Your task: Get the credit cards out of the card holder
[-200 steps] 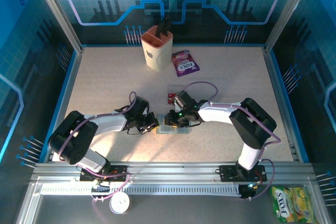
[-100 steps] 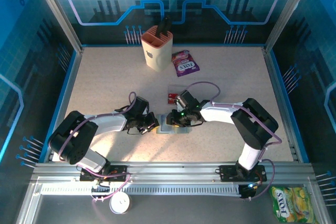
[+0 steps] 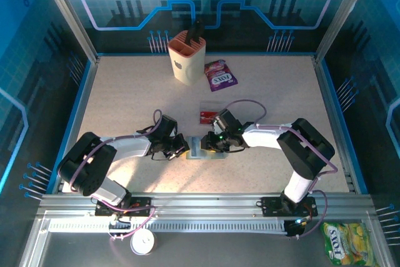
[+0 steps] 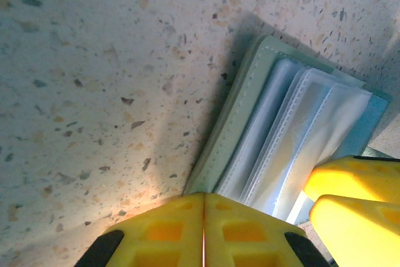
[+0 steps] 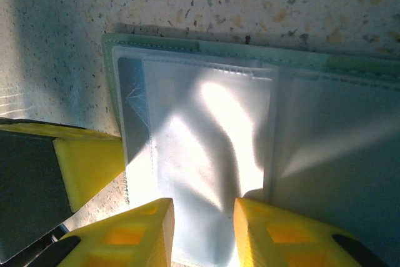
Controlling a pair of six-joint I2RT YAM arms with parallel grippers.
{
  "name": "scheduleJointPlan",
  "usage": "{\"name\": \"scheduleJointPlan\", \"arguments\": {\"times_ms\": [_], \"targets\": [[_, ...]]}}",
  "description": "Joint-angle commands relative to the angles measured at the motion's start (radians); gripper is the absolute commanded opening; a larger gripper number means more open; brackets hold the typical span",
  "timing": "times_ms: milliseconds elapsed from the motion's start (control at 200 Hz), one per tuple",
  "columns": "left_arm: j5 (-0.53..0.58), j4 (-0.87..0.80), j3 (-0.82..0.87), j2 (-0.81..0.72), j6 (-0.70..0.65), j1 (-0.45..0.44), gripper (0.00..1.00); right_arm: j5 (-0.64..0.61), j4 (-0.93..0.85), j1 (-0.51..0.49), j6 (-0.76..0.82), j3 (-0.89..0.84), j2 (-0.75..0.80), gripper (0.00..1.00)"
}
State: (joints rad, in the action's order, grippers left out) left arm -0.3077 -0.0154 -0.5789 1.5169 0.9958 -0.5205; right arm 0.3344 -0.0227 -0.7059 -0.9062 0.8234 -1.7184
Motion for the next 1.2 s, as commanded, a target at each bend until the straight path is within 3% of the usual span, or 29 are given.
{"name": "scheduleJointPlan", "arguments": {"times_ms": [0,335,770,1196], "targets": [[0.022,-0.039,0.028,0.01,0.007,-0.005,0.09,0.018,0.007,0.017,-0.008,-0.028,0.011,0.33],[0.018,-0.084,-0.021,-0.118,-0.015,-0.006,0.18,0.029,0.037,0.02,-0.02,-0.042,0.002,0.33],[-0.139,0.054,-0.108,0.061,0.019,-0.03,0.22,0.027,0.043,0.02,-0.026,-0.049,0.002,0.33],[-0.133,0.057,-0.107,0.098,0.026,-0.033,0.23,0.026,0.056,0.019,-0.034,-0.063,0.003,0.33]]}}
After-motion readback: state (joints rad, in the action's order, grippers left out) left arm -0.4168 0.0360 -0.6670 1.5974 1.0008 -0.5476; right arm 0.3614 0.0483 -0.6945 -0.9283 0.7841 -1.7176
